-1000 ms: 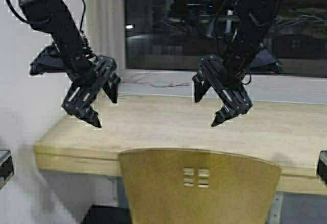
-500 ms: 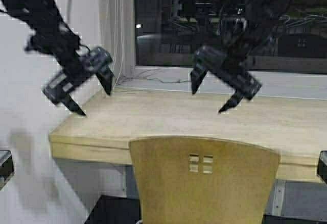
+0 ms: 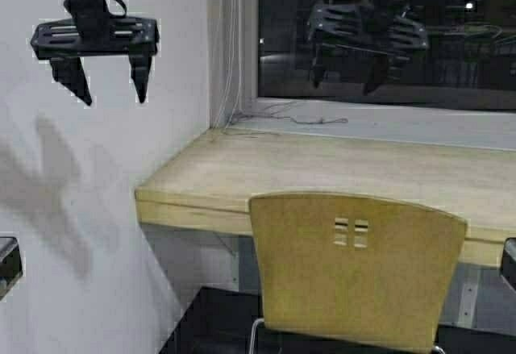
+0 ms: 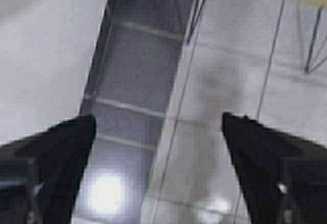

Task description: Push the chairs under the table

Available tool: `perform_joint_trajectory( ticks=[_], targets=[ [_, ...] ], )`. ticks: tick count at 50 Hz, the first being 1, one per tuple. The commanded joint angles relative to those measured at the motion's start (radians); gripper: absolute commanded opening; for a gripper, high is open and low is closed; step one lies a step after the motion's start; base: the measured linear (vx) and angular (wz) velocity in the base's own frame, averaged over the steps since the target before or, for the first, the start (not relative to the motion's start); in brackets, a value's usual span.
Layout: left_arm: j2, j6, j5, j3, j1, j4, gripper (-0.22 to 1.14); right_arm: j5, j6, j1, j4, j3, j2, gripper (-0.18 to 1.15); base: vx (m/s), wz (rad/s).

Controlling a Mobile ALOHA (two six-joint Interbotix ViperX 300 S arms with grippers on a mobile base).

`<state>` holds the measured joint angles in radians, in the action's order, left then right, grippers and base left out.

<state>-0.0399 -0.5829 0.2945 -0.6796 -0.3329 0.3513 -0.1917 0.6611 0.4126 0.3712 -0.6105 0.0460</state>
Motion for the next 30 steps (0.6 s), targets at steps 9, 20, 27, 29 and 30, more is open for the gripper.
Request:
perform_joint_trajectory(
  ticks=[9, 20, 27, 29, 30],
  targets=[
    [-0.063, 0.008, -0.031, 0.014, -0.003, -0.017, 1.02, 0.008, -0.008, -0.012, -0.005, 0.015, -0.041, 1.04, -0.22, -0.10],
    [-0.066, 0.015, -0.032, 0.006, -0.003, -0.014, 1.02, 0.006, -0.009, -0.011, -0.006, 0.017, -0.058, 1.04, -0.24, 0.01],
    [-0.064, 0.017, -0.043, 0.020, -0.003, -0.014, 1.02, 0.006, -0.006, -0.012, -0.006, 0.012, -0.063, 1.04, -0.23, 0.12],
    [-0.063, 0.017, -0.046, 0.023, -0.003, -0.012, 1.02, 0.006, -0.005, -0.011, -0.008, 0.017, -0.064, 1.04, -0.22, 0.18],
    [-0.063, 0.020, -0.048, 0.025, -0.003, -0.012, 1.02, 0.006, -0.003, -0.012, -0.008, 0.018, -0.063, 1.04, -0.22, 0.20]
  ],
)
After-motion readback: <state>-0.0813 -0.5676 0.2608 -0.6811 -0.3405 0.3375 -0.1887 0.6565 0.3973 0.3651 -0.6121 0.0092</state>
